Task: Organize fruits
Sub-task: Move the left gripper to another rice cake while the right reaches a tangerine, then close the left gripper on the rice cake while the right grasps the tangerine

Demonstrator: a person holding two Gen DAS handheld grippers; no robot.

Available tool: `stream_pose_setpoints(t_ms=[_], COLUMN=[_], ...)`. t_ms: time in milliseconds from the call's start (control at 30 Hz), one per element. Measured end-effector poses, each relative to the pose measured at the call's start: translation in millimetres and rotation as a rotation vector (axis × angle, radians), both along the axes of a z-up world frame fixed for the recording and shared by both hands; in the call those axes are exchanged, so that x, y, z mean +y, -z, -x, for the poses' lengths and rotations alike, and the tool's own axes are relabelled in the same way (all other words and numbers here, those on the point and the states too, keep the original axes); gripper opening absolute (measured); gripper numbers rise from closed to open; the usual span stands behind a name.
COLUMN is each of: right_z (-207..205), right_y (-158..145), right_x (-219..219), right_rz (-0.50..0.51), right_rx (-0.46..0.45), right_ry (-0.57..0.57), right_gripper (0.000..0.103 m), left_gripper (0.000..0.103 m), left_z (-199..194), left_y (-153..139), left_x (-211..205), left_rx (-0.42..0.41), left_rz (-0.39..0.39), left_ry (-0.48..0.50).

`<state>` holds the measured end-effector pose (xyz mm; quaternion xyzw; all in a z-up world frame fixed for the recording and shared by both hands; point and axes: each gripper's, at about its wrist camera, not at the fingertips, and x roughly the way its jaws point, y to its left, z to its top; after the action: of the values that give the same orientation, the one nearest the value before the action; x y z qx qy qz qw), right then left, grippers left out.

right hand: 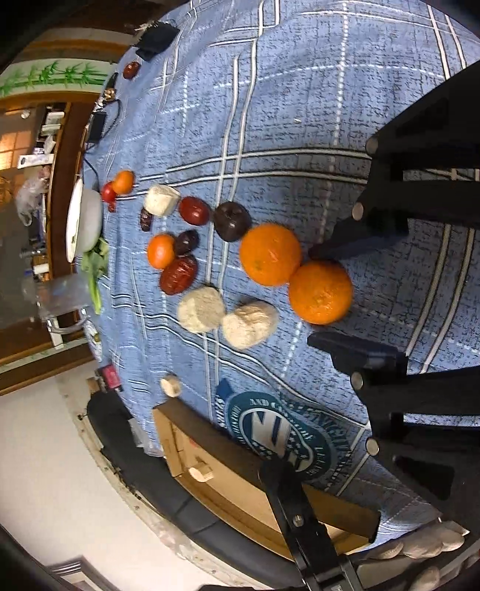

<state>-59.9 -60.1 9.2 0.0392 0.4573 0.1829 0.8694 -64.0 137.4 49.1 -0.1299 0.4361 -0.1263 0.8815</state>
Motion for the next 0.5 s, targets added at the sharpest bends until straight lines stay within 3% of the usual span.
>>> stream_pose_setpoints(t_ms=[133, 300, 500], right_z=[2.5, 6.8, -0.5], right_y=[-1.2, -6.8, 0.7], right_x=[-11.2, -29.2, -57.7], right_rz=[-0.014, 0.059, -0.074], right_rx=[0.008, -0.040, 0.009], right_ry=[0.016, 0.069, 0.060], right_gripper=[0.036, 0.036, 0.036], left_gripper=[0.066, 0.058, 0.055], left_z=[-13.5, -26.1, -41.6], left_y=[4.1, 13.8, 29.8], left_x=[-22.0, -46.8, -69.2], left_rx=[0.006, 0.017, 0.038], left_rz=[-0.029, -0.072, -0.126], left_ry=[0.042, 0.077, 0.056])
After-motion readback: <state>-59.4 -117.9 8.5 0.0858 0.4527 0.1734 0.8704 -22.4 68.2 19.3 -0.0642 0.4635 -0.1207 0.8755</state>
